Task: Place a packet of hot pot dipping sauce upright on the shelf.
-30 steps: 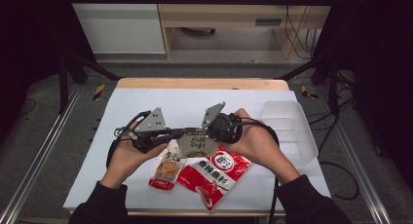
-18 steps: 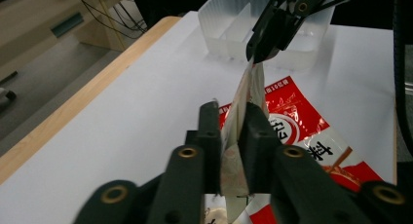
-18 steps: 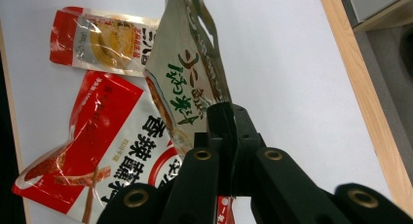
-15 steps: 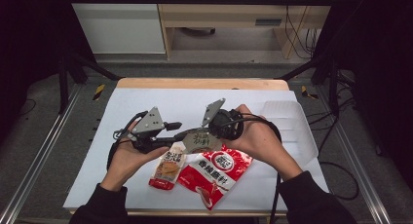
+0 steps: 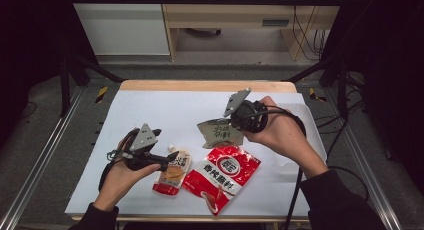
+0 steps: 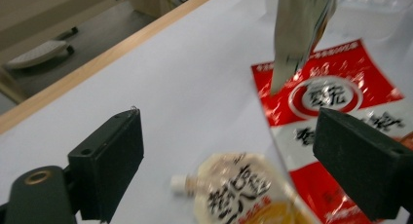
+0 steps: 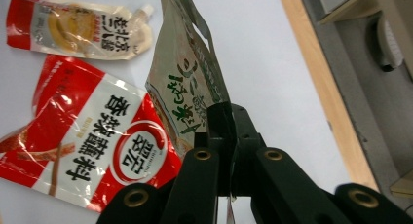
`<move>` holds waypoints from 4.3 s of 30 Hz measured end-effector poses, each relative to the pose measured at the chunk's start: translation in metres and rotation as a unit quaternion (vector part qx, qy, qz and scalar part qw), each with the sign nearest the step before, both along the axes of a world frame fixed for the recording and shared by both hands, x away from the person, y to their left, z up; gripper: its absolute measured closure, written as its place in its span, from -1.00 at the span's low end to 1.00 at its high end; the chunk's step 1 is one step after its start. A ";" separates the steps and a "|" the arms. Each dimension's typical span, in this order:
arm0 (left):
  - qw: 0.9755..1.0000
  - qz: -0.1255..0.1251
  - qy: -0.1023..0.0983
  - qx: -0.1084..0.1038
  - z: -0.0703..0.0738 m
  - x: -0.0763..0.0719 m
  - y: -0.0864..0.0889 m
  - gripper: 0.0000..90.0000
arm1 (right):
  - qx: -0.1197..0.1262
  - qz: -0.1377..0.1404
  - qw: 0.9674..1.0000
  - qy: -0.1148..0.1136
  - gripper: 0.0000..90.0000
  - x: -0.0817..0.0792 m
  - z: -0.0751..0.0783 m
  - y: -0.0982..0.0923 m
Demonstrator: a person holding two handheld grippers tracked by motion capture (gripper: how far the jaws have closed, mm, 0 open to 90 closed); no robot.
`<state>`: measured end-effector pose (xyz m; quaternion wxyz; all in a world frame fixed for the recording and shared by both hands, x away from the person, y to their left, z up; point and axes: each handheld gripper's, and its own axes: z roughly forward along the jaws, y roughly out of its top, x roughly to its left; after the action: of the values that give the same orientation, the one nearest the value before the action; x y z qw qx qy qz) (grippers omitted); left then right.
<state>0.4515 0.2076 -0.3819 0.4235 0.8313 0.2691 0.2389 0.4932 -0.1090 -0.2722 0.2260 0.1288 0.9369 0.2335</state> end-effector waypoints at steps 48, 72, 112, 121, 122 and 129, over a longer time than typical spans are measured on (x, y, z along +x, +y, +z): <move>0.990 0.137 0.018 -0.011 -0.060 -0.009 0.080 -0.88 | 0.065 -0.135 0.984 -0.095 1.00 0.026 0.039 -0.144; 0.990 0.140 0.017 -0.011 -0.060 -0.009 0.081 -0.88 | 0.074 -0.182 0.975 -0.108 1.00 0.041 0.026 -0.179; 0.988 0.156 0.012 -0.007 -0.061 -0.008 0.084 -0.89 | 0.060 -0.158 0.984 -0.050 1.00 0.098 -0.030 -0.200; 0.988 0.155 0.011 -0.006 -0.060 -0.008 0.084 -0.89 | 0.069 -0.176 0.982 -0.026 1.00 0.105 -0.048 -0.205; 0.988 0.156 0.011 -0.007 -0.060 -0.008 0.084 -0.89 | 0.074 -0.174 0.982 -0.023 1.00 0.106 -0.049 -0.205; 0.988 0.154 0.010 -0.003 -0.060 -0.008 0.083 -0.89 | 0.082 -0.180 0.980 -0.013 1.00 0.110 -0.057 -0.204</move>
<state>0.4436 0.2903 -0.4422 0.3818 0.7809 0.3991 0.2917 0.6030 -0.3134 -0.3294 0.2654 0.3104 0.8729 0.2669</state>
